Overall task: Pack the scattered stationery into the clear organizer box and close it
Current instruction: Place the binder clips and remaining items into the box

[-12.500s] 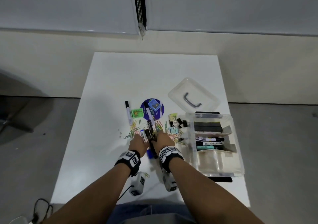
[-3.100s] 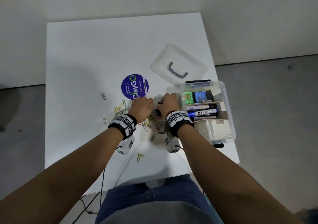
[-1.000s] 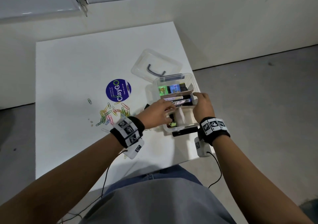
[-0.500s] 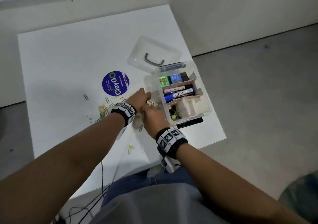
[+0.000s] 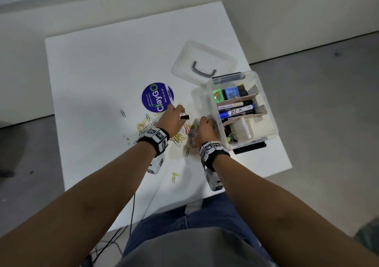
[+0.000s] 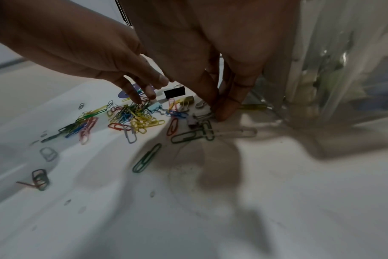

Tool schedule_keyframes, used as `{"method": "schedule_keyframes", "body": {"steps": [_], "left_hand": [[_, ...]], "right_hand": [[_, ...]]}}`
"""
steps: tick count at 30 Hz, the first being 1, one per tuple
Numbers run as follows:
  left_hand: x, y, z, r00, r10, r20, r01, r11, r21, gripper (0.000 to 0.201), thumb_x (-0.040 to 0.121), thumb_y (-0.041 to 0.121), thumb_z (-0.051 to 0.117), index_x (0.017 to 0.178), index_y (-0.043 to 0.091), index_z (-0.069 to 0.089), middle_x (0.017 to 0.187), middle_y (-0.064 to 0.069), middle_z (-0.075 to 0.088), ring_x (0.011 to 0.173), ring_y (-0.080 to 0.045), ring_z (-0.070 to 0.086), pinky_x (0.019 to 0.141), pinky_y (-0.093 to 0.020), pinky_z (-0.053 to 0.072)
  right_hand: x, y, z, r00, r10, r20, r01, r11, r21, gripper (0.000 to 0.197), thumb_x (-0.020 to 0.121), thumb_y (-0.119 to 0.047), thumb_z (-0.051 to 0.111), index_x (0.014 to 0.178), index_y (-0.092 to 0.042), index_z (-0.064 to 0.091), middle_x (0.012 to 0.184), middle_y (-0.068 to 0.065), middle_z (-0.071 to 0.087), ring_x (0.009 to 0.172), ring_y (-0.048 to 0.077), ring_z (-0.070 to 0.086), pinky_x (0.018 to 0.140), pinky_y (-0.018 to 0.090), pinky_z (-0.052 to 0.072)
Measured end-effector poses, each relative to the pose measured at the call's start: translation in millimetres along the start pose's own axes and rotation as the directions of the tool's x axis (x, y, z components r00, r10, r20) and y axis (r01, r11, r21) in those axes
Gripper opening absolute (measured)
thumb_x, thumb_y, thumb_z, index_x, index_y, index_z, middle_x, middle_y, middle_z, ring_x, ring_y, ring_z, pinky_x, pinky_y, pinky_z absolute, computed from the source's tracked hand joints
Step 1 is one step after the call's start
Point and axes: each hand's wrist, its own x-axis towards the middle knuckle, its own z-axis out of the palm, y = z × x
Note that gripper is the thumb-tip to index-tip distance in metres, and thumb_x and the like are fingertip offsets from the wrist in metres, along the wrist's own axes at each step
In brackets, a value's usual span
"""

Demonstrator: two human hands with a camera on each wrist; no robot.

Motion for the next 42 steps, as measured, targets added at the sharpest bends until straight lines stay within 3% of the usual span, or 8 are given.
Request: {"method": "schedule_keyframes", "body": {"steps": [8, 12, 15, 19, 22, 27, 35, 42], "left_hand": [[12, 1, 7, 0.999, 0.039, -0.033, -0.036, 0.995, 0.095, 0.023, 0.085, 0.009, 0.061, 0.105, 0.014, 0.051, 0.110, -0.016, 0.042, 0.097, -0.034, 0.050, 0.079, -0.044, 0.051], [1, -8, -4, 0.983, 0.108, -0.146, -0.093, 0.990, 0.109, 0.021, 0.086, 0.021, 0.063, 0.103, 0.013, 0.054, 0.122, -0.010, 0.051, 0.114, -0.029, 0.046, 0.095, -0.042, 0.038], [-12, -12, -13, 0.989, 0.106, -0.106, -0.101, 0.994, 0.050, 0.014, 0.089, 0.016, 0.052, 0.100, 0.008, 0.047, 0.089, -0.011, 0.061, 0.082, -0.030, 0.057, 0.078, -0.042, 0.045], [-24, -17, -10, 0.992, 0.120, 0.029, -0.121, 0.992, 0.046, 0.012, 0.092, 0.016, 0.044, 0.101, 0.010, 0.049, 0.090, -0.012, 0.060, 0.082, -0.031, 0.057, 0.069, -0.041, 0.046], [-30, -16, -3, 0.991, 0.112, 0.071, -0.117, 0.991, 0.064, 0.021, 0.087, 0.016, 0.053, 0.108, 0.015, 0.050, 0.104, -0.007, 0.059, 0.089, -0.027, 0.056, 0.070, -0.034, 0.043], [-27, -14, 8, 0.989, 0.067, 0.132, -0.078, 0.994, 0.076, 0.021, 0.091, 0.014, 0.055, 0.112, 0.014, 0.049, 0.110, -0.009, 0.058, 0.094, -0.029, 0.058, 0.073, -0.036, 0.044], [-26, -15, 12, 0.992, 0.018, 0.121, -0.024, 0.998, 0.053, 0.022, 0.095, 0.025, 0.055, 0.100, 0.006, 0.044, 0.103, -0.012, 0.047, 0.068, -0.026, 0.047, 0.061, -0.035, 0.038], [-34, -11, 13, 0.999, 0.025, 0.037, -0.023, 0.999, -0.040, 0.010, 0.097, 0.015, 0.043, 0.094, 0.011, 0.035, 0.080, -0.009, 0.052, 0.064, -0.029, 0.051, 0.056, -0.041, 0.042]], "right_hand": [[-16, -5, -3, 0.937, -0.262, -0.230, 0.302, 0.939, 0.164, 0.028, 0.085, -0.001, 0.054, 0.112, -0.008, 0.054, 0.109, 0.013, 0.057, 0.100, 0.028, 0.052, 0.085, 0.034, 0.040], [-24, -6, -5, 0.970, -0.087, -0.228, 0.208, 0.784, 0.585, 0.011, 0.092, -0.007, 0.049, 0.102, -0.010, 0.048, 0.102, 0.010, 0.052, 0.080, 0.012, 0.051, 0.065, 0.010, 0.039], [-23, -6, -4, 0.988, 0.075, -0.133, 0.041, 0.708, 0.705, 0.005, 0.096, -0.015, 0.041, 0.099, -0.011, 0.044, 0.097, 0.009, 0.050, 0.085, 0.020, 0.050, 0.073, 0.024, 0.040], [-9, -7, -3, 0.982, 0.168, -0.091, -0.114, 0.897, 0.427, 0.023, 0.099, -0.018, 0.039, 0.115, -0.002, 0.043, 0.097, 0.012, 0.050, 0.088, 0.024, 0.052, 0.073, 0.031, 0.038], [2, -9, 0, 0.980, 0.201, -0.001, -0.183, 0.895, 0.406, 0.031, 0.095, -0.021, 0.048, 0.120, -0.009, 0.035, 0.109, 0.016, 0.050, 0.105, 0.033, 0.056, 0.081, 0.040, 0.048], [16, -7, 6, 0.971, 0.176, 0.162, -0.203, 0.965, 0.165, 0.077, 0.083, -0.017, 0.066, 0.141, -0.007, 0.017, 0.136, 0.024, 0.039, 0.127, 0.036, 0.043, 0.099, 0.046, 0.045], [12, -1, 3, 0.982, 0.121, 0.143, -0.141, 0.981, 0.134, 0.060, 0.086, -0.008, 0.061, 0.135, 0.000, 0.028, 0.143, 0.022, 0.032, 0.132, 0.036, 0.037, 0.102, 0.044, 0.042], [9, -1, 9, 0.995, -0.027, 0.093, 0.020, 0.997, 0.074, 0.037, 0.094, -0.020, 0.050, 0.125, -0.014, 0.031, 0.124, 0.019, 0.047, 0.101, 0.039, 0.058, 0.071, 0.042, 0.048]]}}
